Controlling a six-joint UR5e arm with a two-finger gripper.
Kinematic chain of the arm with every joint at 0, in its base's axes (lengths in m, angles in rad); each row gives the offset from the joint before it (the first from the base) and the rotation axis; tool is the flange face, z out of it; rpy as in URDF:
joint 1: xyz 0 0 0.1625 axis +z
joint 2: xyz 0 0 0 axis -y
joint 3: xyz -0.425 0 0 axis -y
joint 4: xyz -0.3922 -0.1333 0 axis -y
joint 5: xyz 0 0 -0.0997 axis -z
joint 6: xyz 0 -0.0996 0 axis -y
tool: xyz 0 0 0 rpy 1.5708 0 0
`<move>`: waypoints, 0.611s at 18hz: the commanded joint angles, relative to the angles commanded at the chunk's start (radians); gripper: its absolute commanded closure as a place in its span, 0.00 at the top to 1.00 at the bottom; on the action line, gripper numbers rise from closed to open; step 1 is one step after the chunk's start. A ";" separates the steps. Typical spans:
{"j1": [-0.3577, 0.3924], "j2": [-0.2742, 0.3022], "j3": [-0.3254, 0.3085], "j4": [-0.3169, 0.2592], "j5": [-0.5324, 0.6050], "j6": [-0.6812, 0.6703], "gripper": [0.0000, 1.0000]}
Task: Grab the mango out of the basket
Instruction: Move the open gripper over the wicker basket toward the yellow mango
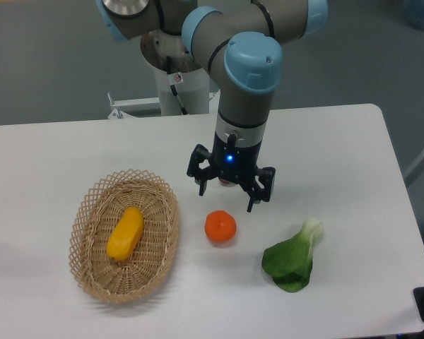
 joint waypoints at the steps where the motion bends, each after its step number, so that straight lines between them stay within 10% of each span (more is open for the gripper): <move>1: -0.003 0.000 -0.009 0.003 0.003 -0.002 1.00; 8: -0.049 0.020 -0.041 0.046 -0.014 -0.098 1.00; 11: -0.087 0.008 -0.057 0.153 -0.028 -0.196 1.00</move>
